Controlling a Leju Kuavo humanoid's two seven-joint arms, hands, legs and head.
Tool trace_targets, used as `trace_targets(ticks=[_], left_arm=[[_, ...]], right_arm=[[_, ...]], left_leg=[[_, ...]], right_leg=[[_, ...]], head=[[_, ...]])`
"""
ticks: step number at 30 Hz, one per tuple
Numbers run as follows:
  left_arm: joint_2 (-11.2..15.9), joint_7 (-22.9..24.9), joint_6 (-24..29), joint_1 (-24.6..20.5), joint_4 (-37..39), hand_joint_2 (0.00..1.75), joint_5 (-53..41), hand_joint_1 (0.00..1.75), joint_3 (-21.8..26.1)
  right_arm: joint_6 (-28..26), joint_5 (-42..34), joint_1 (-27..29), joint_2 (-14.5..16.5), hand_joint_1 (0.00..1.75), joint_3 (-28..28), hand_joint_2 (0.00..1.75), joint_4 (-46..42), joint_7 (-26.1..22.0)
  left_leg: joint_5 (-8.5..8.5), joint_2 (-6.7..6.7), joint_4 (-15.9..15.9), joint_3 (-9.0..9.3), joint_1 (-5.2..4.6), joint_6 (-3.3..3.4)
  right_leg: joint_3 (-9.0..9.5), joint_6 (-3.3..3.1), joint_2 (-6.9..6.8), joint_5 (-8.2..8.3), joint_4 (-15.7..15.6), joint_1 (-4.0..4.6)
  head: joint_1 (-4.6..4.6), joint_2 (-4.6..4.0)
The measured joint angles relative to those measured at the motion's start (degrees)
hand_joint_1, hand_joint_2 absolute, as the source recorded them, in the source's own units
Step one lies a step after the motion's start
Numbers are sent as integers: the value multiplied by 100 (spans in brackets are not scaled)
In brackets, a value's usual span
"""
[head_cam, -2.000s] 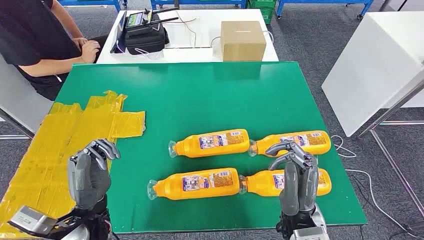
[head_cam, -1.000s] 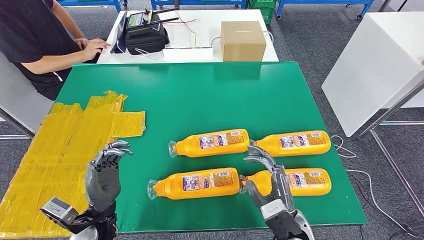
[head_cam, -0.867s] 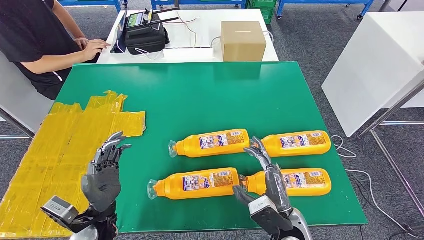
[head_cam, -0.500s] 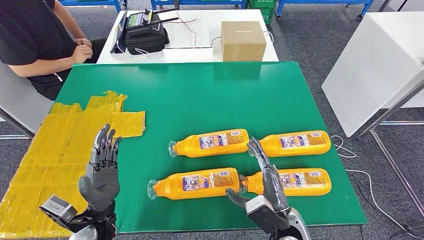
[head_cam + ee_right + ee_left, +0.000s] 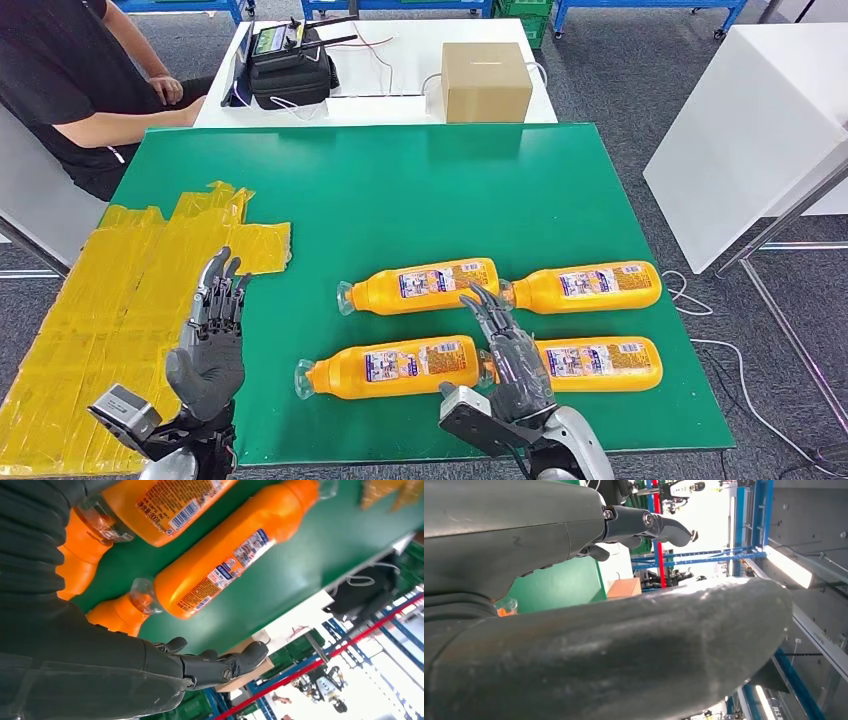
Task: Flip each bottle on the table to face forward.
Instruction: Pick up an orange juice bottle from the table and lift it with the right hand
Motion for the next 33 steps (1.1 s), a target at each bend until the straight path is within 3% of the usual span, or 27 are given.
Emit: trace_targets(ticks=[5,12,23,33], left_arm=[[-15,50,-140,-59,71,0,121,0,17],[-38,64,-193,-124,183,0,159,0,19],[-50,88,-293,-285,390,0,364,0,21],[-50,245,-284,-504,538,0,526,0,5]], right_arm=[[818,212,-519,-123,0,463,175,395,570],[992,112,-1040,-186,0,822,175,881,680],[1742,-775,-1974,-228,0,1444,175,1720,754],[2757,-1514,-2669,-357,0,2134,175,2321,1206]], left_leg=[[3,5,0,2,0,2],[5,2,0,0,0,3],[8,2,0,1,0,1],[8,2,2,6,-1,1]], right_leg=[[0,1,3,2,1,0],[0,2,3,2,1,-1],[1,2,3,4,2,0],[2,3,3,4,1,-1]], head=[[1,0],[0,0],[1,0],[2,0]])
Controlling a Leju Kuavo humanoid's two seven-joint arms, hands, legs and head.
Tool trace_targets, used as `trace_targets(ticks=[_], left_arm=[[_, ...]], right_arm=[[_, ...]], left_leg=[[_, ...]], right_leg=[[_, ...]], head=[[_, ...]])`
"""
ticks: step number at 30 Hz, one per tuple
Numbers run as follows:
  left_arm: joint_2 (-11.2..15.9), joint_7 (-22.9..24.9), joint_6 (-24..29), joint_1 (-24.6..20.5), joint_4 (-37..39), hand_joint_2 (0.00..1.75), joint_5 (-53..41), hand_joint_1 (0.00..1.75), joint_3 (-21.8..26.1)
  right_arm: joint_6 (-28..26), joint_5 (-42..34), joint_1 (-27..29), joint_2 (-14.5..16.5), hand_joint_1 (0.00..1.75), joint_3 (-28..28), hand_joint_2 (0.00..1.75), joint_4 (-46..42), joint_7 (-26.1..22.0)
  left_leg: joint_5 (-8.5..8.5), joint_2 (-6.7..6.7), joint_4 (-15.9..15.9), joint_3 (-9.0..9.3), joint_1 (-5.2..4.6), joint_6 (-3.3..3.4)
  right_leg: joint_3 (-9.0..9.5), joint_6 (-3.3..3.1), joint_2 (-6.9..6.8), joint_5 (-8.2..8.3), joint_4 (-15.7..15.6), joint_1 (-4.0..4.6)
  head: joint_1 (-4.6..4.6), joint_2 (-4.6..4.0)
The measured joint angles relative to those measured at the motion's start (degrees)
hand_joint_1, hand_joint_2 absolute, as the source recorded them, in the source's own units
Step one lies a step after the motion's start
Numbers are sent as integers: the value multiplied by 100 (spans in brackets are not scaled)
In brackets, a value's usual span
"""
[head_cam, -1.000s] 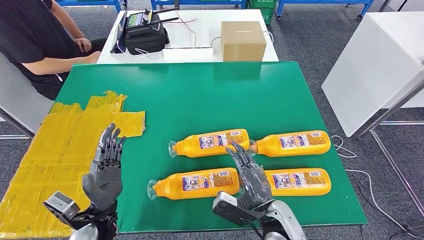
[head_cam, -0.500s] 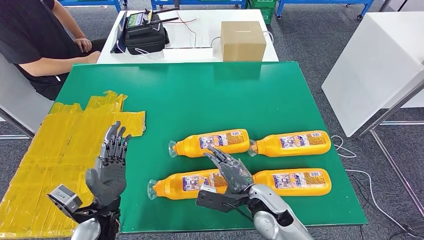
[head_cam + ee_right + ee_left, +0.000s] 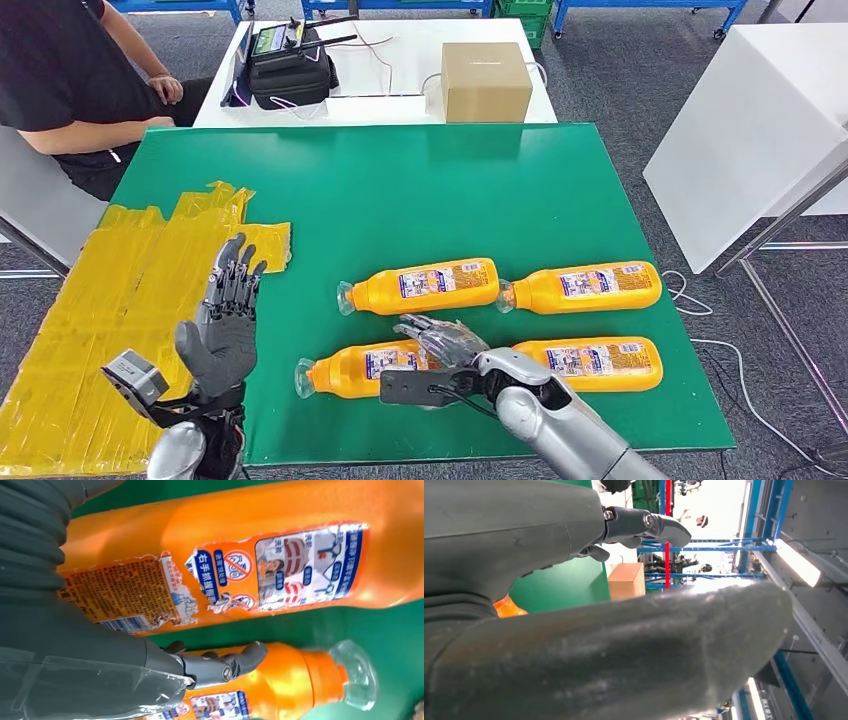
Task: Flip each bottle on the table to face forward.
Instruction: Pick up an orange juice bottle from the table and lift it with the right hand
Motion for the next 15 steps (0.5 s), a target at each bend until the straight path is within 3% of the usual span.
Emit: trace_targets(ticks=[8,10,12,14,15], left_arm=[[11,-46,71,-26,133,0,72,0,-39],[12,-51,73,-26,162,0,73,0,-40],[16,-56,73,-29,186,0,76,0,-43],[21,-61,76,-50,208,0,93,0,-52],[24,-61,82,-65,219,0,103,0,-65]], right_arm=[[155,-328,-265,-341,0,345,175,137,30],[172,-340,-278,-395,31,388,175,171,31],[208,-364,-271,-438,118,423,175,207,33],[250,-435,-279,-474,175,466,175,224,43],[266,-484,-288,-492,175,488,175,226,53]], left_leg=[[0,-4,0,14,-1,0],[0,-4,0,16,-1,0],[0,-2,0,15,-2,0],[-1,4,0,19,-2,0],[-1,7,0,21,-2,0]], right_leg=[[16,0,-1,0,-2,0],[18,0,-1,0,-2,-1],[18,1,-1,0,-2,-1],[18,1,2,1,-1,-1],[18,0,3,2,-2,-1]], head=[[-1,0],[0,0],[0,0],[-1,0],[-1,0]])
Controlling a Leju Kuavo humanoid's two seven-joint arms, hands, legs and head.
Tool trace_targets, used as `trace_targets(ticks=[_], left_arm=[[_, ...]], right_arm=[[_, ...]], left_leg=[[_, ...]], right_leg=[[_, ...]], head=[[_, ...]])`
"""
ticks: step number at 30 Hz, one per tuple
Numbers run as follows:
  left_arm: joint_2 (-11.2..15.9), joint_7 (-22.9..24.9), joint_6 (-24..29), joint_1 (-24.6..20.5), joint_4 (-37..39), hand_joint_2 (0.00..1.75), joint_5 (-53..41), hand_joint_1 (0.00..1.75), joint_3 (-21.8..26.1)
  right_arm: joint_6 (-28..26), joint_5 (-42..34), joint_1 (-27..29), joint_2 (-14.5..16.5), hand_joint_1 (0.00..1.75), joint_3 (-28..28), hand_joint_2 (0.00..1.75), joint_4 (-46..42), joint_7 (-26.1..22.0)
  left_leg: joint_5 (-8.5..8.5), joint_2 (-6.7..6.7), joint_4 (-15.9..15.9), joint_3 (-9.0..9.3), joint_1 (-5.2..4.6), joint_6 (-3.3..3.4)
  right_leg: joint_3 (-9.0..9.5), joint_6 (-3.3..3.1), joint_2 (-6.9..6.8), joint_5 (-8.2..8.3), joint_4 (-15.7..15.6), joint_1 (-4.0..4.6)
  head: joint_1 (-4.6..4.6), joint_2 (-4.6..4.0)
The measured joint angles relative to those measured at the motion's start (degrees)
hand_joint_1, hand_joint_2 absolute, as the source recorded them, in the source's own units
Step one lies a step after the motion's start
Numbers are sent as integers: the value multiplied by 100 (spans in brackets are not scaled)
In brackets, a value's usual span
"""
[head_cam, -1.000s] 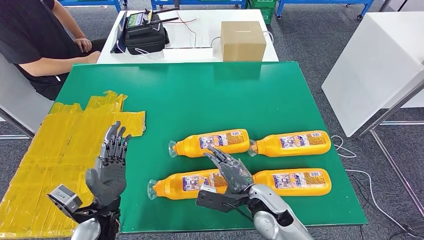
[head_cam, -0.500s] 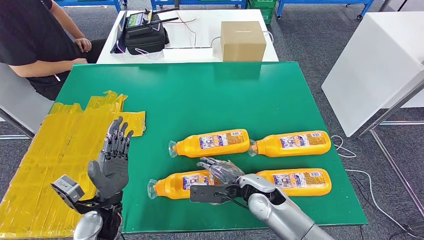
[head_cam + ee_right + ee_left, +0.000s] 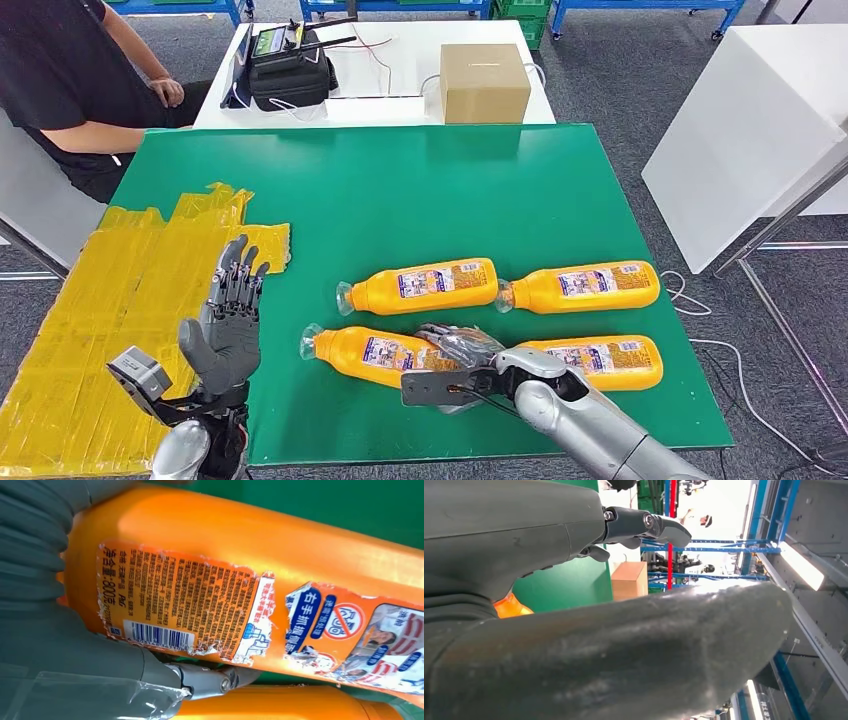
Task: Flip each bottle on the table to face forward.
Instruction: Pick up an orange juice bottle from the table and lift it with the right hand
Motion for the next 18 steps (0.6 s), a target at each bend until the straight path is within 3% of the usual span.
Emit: trace_targets(ticks=[7,18], left_arm=[[12,33,94,-57,30,0,72,0,-92],[33,298,469,-49,58,0,262,0,-111]], right_arm=[[-135,-307,-5,-100,175,51,175,-7,197],[-1058,-658,433,-156,175,-227,175,-198,258]], left_leg=[[0,2,0,3,1,-1],[0,-5,0,-1,0,0]], right_leg=[[1,0,1,0,0,4],[3,0,-1,0,0,-1]], head=[[-1,0],[0,0]])
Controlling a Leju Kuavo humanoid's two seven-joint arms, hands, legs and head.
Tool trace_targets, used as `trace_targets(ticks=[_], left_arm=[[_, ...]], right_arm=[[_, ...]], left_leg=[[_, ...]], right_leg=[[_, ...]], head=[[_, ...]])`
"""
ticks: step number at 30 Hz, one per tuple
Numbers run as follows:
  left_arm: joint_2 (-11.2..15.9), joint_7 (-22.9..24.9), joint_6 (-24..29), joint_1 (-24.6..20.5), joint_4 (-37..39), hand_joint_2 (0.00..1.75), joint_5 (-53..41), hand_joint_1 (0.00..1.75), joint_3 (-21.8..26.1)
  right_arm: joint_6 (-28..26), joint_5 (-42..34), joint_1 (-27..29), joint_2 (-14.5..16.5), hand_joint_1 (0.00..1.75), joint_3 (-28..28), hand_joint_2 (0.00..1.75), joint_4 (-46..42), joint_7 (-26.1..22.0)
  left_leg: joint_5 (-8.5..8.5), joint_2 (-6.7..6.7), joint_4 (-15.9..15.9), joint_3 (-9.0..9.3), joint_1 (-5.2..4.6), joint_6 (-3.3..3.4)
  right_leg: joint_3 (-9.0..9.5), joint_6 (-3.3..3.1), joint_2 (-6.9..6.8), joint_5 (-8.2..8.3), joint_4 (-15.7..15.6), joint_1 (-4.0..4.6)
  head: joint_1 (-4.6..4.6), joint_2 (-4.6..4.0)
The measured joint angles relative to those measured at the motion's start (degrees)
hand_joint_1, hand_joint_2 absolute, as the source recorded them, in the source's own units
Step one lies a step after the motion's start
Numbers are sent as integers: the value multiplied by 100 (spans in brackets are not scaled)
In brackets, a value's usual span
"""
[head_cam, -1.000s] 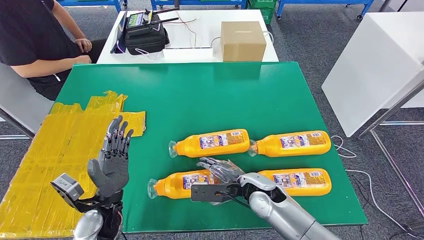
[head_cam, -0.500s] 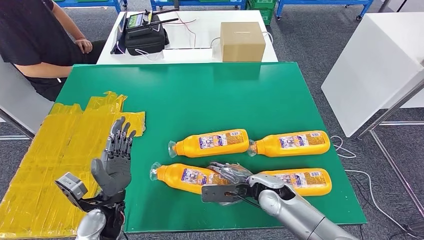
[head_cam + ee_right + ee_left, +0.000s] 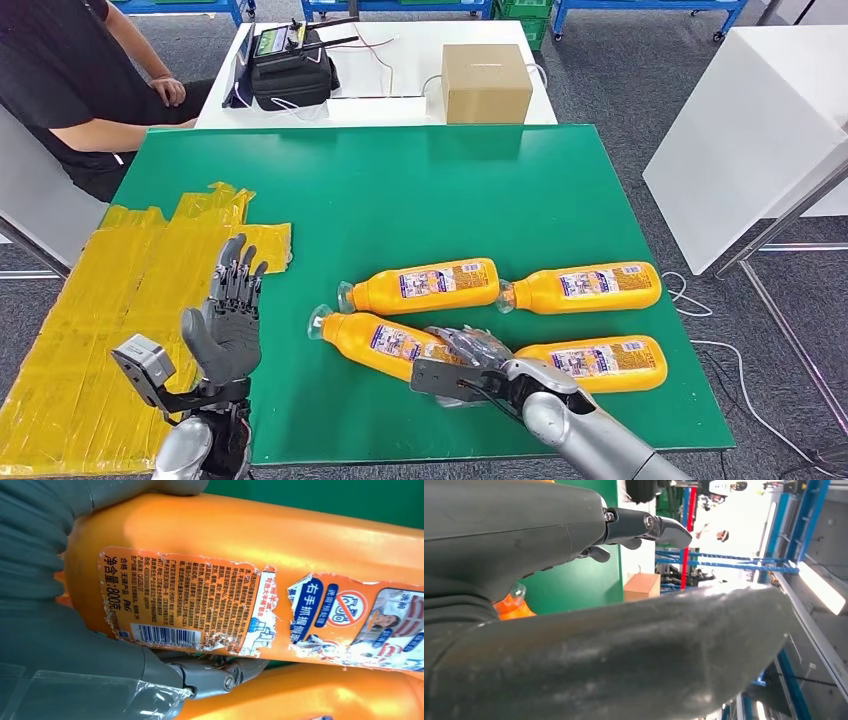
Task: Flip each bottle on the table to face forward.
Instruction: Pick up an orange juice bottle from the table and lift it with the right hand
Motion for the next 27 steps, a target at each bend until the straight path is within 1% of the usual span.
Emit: trace_targets(ticks=[5,8,12,14,16,23,27], left_arm=[[4,108,133,-15,0,0,84,0,-3],[8,168,217,23,0,0,256,0,0],[15,372,166,158,0,175,649,0,39],[21,498,110,215,0,175,775,0,62],[25,595,75,259,0,175,857,0,84],[44,729,41,337,30,175,940,0,159],[69,1072,-10,332,98,175,1078,0,165]], right_arm=[[-224,-46,194,47,175,-195,175,-145,19],[-636,-21,422,66,175,-373,175,-253,-152],[-1426,120,841,160,175,-776,175,-647,-666],[-1644,140,1026,238,175,-940,175,-887,-851],[-1743,132,1166,314,175,-1055,175,-1086,-968],[-1815,92,1496,477,175,-1336,175,-1557,-1078],[-1839,-77,1565,563,175,-1415,175,-1648,-1215]], left_leg=[[0,0,0,-1,0,0],[0,-7,0,-7,0,0],[-1,-4,0,-13,1,-1],[-1,-3,0,-15,2,-1],[-1,-4,0,-19,2,-1],[-1,-4,-1,-23,2,-1],[0,-3,-1,-22,1,0]], right_leg=[[-2,0,0,0,0,0],[-4,0,-3,0,1,0],[-11,0,-2,-1,2,1],[-14,1,-2,-1,2,2],[-18,1,-2,-2,2,2],[-20,0,-2,-1,1,1],[-20,0,-2,-1,1,0]], head=[[0,0],[0,0],[0,0],[-1,0],[-1,0],[1,0],[1,0]])
